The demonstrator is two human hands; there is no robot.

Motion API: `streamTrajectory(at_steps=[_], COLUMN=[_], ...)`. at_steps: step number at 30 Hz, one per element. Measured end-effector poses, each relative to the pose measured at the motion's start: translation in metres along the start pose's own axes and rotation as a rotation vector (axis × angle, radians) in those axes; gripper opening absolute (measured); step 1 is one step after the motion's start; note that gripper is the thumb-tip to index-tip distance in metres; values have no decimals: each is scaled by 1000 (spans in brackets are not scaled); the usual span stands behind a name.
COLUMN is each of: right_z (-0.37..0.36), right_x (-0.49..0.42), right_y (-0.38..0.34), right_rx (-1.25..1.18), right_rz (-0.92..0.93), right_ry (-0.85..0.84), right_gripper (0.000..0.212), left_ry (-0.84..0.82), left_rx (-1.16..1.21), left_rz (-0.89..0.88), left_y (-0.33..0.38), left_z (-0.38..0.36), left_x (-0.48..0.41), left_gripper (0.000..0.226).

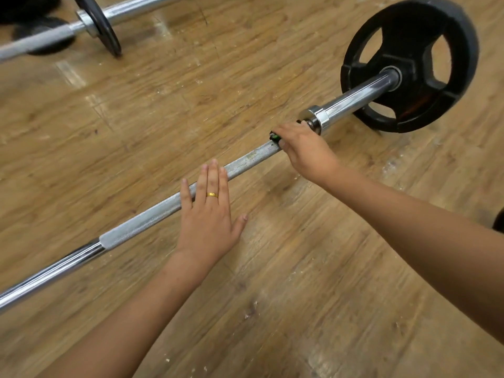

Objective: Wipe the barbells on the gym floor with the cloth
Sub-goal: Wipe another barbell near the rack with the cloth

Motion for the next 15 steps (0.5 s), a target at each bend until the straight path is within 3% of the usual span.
streamTrajectory(at_steps=[5,10,15], right_z=[-19,8,-18], right_x=[-4,-28,-28], right_y=[-36,13,-33], right_rx=[39,43,-9], right_rz=[278,82,232], right_ry=[-140,-87,-104], right_gripper=[42,42,39], left_ry=[-13,-10,-26], left_rx=[5,13,77], left_rz=[-10,-20,12], left_y=[-12,-22,-32], left_z=[-4,-8,-14], left_x=[-11,-21,-33], left_gripper=[95,96,100])
Point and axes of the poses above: each hand's wrist, its own x-axis away from the middle knuckle, its own z-axis out of the back of the hand, y = z × x, the point moved 10 cm from there along -x, towards the middle knuckle, and after that the axes turned 1 degree about y, right-handed, at the moved point
